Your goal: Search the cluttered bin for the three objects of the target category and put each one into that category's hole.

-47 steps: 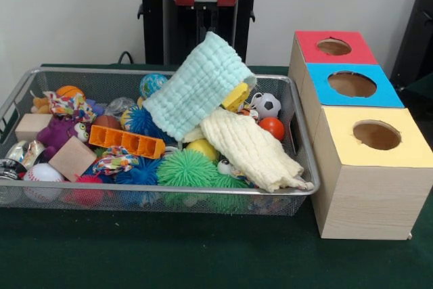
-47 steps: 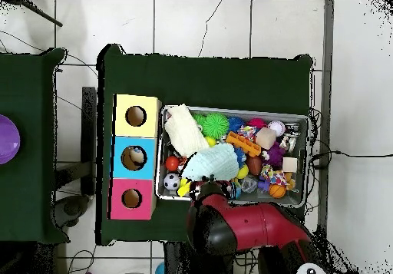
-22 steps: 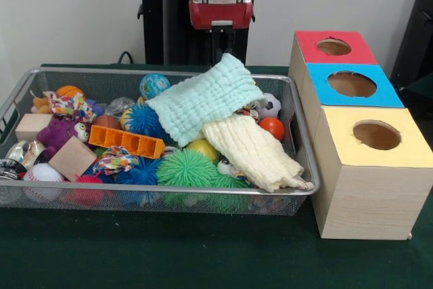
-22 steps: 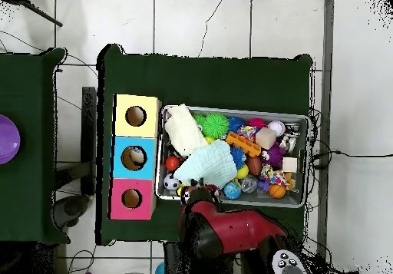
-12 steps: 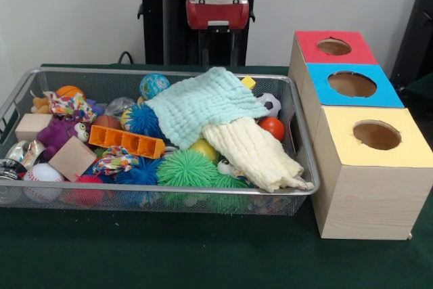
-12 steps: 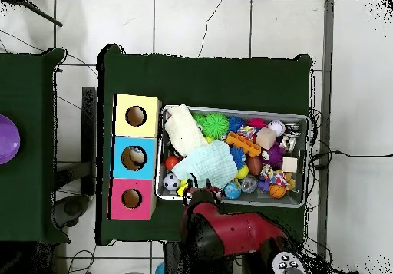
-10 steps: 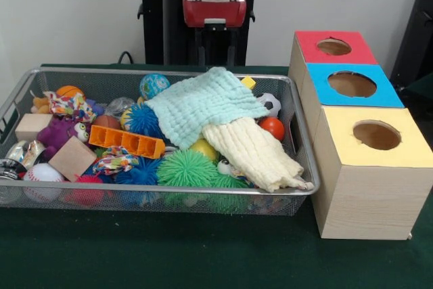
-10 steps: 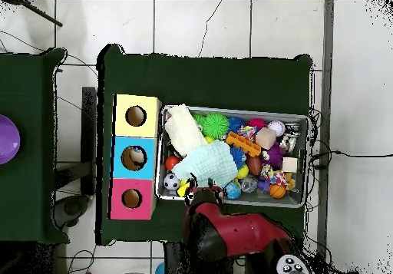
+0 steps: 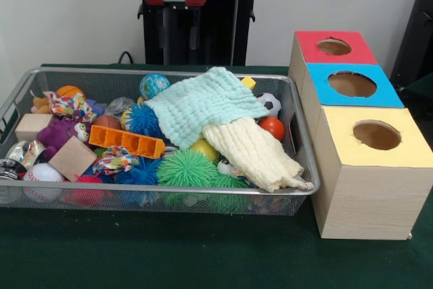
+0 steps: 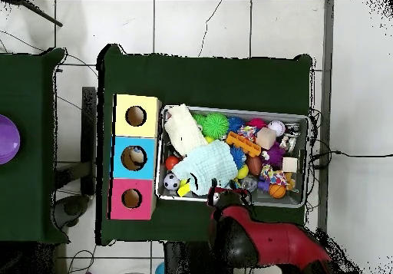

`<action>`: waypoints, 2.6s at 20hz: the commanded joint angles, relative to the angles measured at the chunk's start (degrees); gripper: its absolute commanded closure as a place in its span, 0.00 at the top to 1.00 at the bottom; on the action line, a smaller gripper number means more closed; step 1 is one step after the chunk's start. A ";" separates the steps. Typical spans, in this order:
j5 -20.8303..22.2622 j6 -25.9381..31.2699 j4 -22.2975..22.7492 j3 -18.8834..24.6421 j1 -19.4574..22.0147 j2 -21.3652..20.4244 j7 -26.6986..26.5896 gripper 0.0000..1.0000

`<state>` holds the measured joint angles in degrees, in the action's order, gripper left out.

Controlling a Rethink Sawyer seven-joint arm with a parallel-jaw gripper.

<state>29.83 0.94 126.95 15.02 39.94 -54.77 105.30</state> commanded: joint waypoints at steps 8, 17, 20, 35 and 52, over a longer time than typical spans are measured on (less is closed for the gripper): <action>8.52 0.27 -4.52 -2.16 -3.21 4.55 1.58 1.00; 11.12 -6.85 -11.23 -13.40 -11.29 12.97 4.20 1.00; 11.64 -6.36 -11.10 -11.50 -9.04 13.01 3.43 1.00; 16.26 3.12 -10.09 5.15 9.09 10.44 -4.95 1.00; 22.16 -2.09 -15.57 -1.17 4.50 16.20 0.44 1.00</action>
<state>48.23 -2.03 119.42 13.13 45.23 -41.83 105.30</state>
